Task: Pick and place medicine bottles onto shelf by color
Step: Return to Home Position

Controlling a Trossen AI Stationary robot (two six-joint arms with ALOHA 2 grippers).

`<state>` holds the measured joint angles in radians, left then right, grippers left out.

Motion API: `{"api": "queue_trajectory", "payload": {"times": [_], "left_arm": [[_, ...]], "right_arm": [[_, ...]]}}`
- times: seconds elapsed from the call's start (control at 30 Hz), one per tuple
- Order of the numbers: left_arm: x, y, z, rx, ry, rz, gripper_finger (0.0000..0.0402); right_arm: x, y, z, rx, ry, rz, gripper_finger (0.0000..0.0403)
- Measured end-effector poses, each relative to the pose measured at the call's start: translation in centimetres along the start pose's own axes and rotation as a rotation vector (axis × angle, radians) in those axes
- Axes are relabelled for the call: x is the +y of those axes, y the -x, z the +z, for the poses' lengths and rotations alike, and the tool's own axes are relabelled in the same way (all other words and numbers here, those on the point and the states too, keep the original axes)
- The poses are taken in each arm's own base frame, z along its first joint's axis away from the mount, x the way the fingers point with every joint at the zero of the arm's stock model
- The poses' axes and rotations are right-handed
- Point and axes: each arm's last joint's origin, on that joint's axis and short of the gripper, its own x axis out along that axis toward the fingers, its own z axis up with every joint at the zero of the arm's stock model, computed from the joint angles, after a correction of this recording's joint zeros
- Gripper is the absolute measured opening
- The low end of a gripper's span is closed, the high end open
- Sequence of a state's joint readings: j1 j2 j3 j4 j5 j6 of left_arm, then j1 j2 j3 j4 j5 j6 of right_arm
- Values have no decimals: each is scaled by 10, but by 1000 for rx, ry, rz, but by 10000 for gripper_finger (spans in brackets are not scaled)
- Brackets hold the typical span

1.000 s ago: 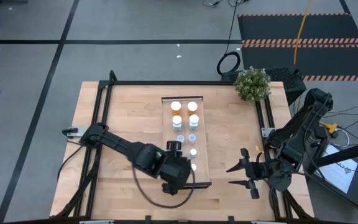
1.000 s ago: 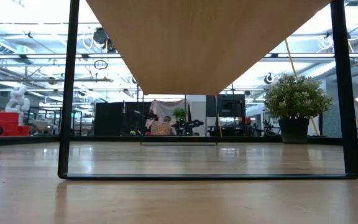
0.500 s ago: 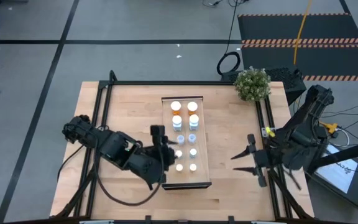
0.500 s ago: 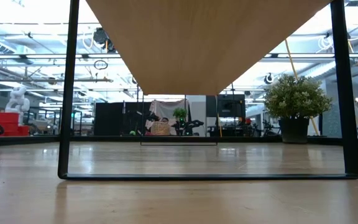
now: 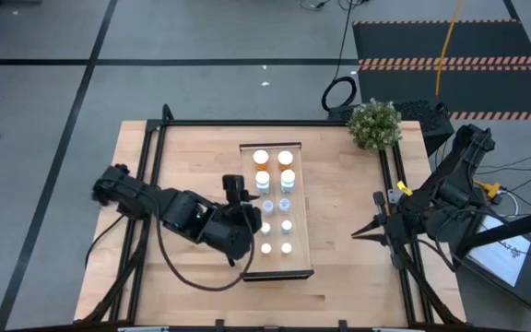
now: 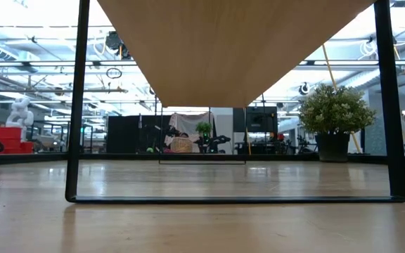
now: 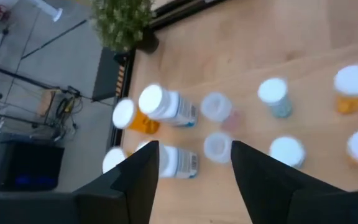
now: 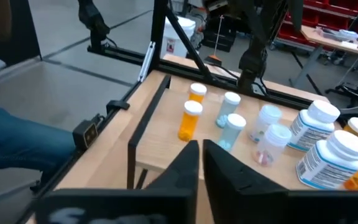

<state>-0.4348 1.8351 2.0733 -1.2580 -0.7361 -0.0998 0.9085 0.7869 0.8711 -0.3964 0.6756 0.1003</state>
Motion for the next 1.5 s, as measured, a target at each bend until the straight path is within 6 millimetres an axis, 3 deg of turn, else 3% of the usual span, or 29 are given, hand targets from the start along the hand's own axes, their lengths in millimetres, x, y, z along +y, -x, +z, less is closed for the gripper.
{"api": "queue_trajectory", "payload": {"times": [0.2,0.33,0.5,1.03,1.2,1.4,1.5], "left_arm": [[6,-1,-36,23,35,7,154],[23,16,-64,-52,143,5,121],[24,14,-103,-155,200,-10,95],[16,-33,-219,-457,401,-72,93],[13,-39,-244,-609,434,-97,93],[15,-46,-265,-548,513,68,93],[16,-48,-267,-524,489,82,93]], "right_arm": [[0,-5,-9,3,2,-11,5],[-3,-13,-26,21,3,-50,2],[-11,-20,-44,28,-41,-59,1],[-44,-47,-128,-88,-92,8,0],[-54,-48,-154,-103,-87,-8,0],[-57,-46,-177,-74,-122,-23,0],[-58,-45,-176,-100,-119,-28,0]]}}
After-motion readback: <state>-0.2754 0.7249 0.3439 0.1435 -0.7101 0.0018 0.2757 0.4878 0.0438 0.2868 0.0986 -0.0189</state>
